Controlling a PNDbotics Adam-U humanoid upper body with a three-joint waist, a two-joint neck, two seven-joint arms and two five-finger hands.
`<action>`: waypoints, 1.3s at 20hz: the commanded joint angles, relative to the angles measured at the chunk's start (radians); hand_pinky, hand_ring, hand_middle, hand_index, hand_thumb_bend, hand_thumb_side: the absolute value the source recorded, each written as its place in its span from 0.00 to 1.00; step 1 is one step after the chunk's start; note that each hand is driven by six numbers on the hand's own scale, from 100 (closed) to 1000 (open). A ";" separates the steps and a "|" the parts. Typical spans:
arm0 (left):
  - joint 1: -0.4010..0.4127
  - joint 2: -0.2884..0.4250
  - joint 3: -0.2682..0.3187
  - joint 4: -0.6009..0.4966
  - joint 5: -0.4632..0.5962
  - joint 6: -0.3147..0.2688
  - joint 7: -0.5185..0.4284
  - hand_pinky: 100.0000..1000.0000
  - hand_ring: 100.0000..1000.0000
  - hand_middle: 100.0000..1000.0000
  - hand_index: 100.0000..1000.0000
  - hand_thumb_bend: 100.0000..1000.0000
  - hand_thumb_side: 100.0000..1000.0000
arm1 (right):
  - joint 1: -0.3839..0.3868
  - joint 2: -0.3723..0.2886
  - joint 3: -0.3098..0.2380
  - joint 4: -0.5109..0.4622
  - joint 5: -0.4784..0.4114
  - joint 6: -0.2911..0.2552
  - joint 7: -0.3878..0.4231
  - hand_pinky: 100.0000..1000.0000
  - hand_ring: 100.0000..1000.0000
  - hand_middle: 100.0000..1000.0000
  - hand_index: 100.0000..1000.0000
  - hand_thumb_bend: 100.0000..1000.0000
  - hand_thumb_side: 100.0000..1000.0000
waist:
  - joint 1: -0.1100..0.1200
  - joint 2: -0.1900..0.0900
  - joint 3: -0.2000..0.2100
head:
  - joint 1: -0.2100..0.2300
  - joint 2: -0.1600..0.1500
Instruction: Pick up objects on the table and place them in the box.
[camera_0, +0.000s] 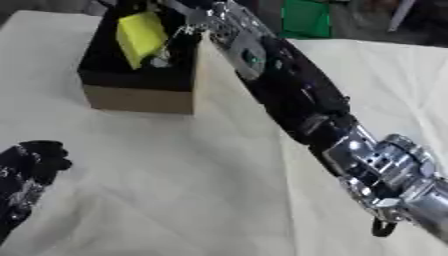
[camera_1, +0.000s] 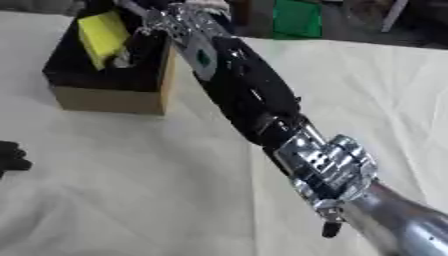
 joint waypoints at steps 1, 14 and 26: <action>-0.010 0.006 0.003 -0.015 0.006 -0.002 0.000 0.64 0.56 0.54 0.68 0.40 0.53 | -0.016 -0.004 -0.004 0.001 0.021 0.000 -0.020 0.77 0.77 0.63 0.80 0.56 0.16 | 0.009 -0.015 0.000 | 0.005 -0.009; -0.002 0.005 0.007 -0.014 0.006 -0.001 0.004 0.64 0.56 0.54 0.68 0.40 0.53 | -0.004 -0.016 -0.018 0.017 0.099 0.076 -0.129 0.82 0.84 0.87 0.92 0.79 0.14 | 0.014 -0.017 -0.022 | 0.009 -0.005; 0.030 0.013 0.039 -0.011 -0.001 -0.002 0.035 0.64 0.56 0.54 0.68 0.40 0.52 | 0.074 -0.161 0.004 -0.234 -0.260 0.196 -0.159 0.65 0.71 0.71 0.86 0.53 0.03 | 0.032 -0.044 -0.131 | 0.076 0.012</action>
